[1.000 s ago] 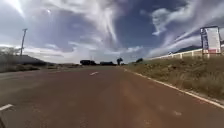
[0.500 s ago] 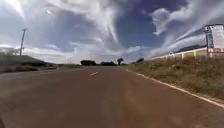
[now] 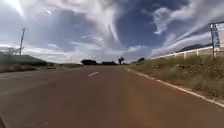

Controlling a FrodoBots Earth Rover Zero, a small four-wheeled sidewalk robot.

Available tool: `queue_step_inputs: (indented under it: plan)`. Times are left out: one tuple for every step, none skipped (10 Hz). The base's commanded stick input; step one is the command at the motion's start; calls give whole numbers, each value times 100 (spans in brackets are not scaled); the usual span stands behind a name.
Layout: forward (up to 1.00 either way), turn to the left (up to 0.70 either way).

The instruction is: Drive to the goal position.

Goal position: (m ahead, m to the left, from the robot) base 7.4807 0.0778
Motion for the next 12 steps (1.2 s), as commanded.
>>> queue_step_inputs:
  plan:
    - [85, -26]
    - [85, -29]
    - [85, -29]
    - [85, -29]
    - [85, -29]
    - [85, -27]
    - [85, -27]
    - [85, -27]
    - [85, -27]
    - [85, -27]
    - [85, -27]
    - [85, 0]
